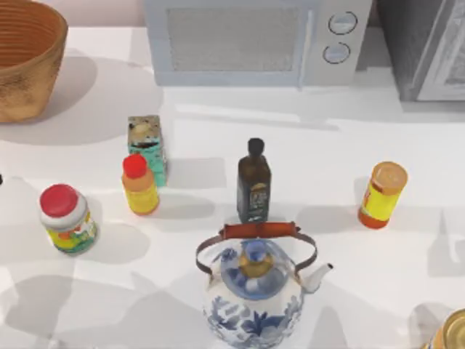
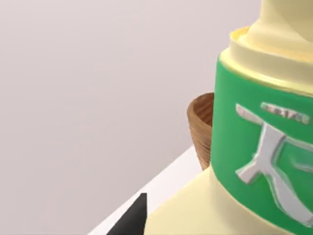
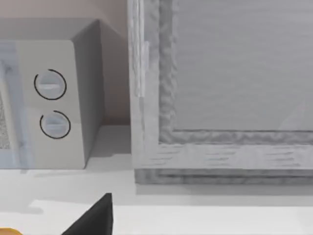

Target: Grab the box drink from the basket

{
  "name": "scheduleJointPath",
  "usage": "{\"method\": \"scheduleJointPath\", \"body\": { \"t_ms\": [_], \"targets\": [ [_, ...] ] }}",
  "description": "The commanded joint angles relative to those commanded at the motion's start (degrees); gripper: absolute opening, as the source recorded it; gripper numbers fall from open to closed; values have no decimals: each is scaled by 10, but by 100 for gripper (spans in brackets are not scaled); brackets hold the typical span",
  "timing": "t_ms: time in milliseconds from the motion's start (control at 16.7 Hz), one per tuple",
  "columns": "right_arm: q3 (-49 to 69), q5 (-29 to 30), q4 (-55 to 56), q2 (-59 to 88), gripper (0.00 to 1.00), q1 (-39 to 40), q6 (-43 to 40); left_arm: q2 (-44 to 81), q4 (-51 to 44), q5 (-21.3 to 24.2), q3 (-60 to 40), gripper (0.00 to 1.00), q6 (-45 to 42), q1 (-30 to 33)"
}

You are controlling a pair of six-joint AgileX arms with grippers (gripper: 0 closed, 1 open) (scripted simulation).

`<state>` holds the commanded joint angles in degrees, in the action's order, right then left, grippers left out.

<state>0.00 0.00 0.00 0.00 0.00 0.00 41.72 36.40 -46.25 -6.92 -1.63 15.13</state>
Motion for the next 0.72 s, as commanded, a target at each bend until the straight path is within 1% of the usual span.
{"method": "scheduleJointPath", "body": {
  "t_ms": [120, 480, 720],
  "targets": [
    [0, 0, 0, 0, 100, 0, 0, 9, 7, -10, -1, 0, 0, 3],
    [0, 0, 0, 0, 100, 0, 0, 15, 13, -8, 3, 0, -1, -1],
    [0, 0, 0, 0, 100, 0, 0, 90, 92, 7, 7, 0, 0, -19]
  ]
}}
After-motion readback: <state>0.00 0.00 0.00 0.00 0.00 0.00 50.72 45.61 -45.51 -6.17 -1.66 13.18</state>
